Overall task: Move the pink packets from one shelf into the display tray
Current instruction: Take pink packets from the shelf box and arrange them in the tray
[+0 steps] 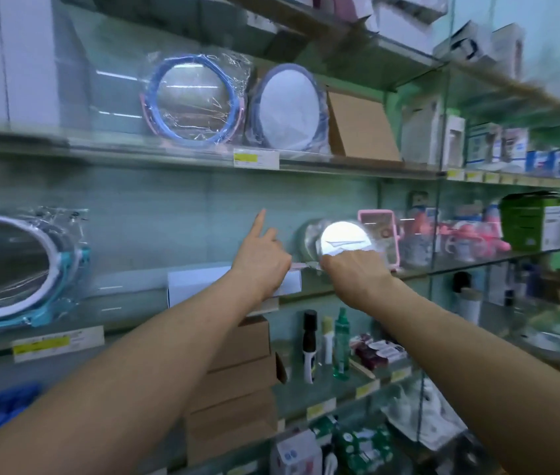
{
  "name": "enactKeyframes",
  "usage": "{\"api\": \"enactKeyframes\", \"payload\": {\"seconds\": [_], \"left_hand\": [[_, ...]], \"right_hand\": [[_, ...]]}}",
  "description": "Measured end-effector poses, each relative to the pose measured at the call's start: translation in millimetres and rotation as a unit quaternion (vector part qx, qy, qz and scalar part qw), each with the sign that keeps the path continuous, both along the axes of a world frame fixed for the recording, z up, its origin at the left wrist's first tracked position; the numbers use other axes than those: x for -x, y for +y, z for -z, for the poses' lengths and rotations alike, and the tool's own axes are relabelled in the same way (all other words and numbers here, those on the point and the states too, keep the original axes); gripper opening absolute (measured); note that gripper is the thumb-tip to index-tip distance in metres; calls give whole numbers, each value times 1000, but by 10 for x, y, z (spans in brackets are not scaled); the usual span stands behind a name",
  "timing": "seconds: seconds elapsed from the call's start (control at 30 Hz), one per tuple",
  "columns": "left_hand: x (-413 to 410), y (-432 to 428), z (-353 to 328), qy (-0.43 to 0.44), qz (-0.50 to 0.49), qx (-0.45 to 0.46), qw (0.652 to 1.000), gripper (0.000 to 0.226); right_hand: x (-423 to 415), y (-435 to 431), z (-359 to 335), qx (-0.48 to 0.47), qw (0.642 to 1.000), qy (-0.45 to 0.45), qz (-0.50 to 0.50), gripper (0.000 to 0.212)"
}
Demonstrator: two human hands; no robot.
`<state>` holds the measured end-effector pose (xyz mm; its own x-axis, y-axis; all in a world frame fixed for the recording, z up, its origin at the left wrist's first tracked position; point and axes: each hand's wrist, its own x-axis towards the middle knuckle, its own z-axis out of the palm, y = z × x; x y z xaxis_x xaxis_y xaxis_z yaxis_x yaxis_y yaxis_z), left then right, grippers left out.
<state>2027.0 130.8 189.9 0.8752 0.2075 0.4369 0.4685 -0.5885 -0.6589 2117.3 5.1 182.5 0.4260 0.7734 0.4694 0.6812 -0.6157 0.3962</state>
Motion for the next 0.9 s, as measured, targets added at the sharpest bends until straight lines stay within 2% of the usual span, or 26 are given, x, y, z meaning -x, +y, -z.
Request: {"api": "enactKeyframes", "payload": {"seconds": [0.17,0.43,0.73,0.83,0.9], "left_hand": [[-70,149,-38,-2,-68,-2,998,24],[46,510,-41,-32,-118,-2,992,29],[123,1079,-39,-111,-135,74,982,28],[76,1245,-53,-163,-113,147,969,34],[50,1356,-67,-228,-92,245,938,34]], "right_hand": [[-209,211,-48,-6,997,19,-81,38],[-336,714,-45,-27,984,23,-175,40],[-491,1321,-72,-34,975,28,-216,38],[-542,1520,-86,-33,970,61,-231,28],[-572,1624,-103,-45,960,131,-242,23]]}}
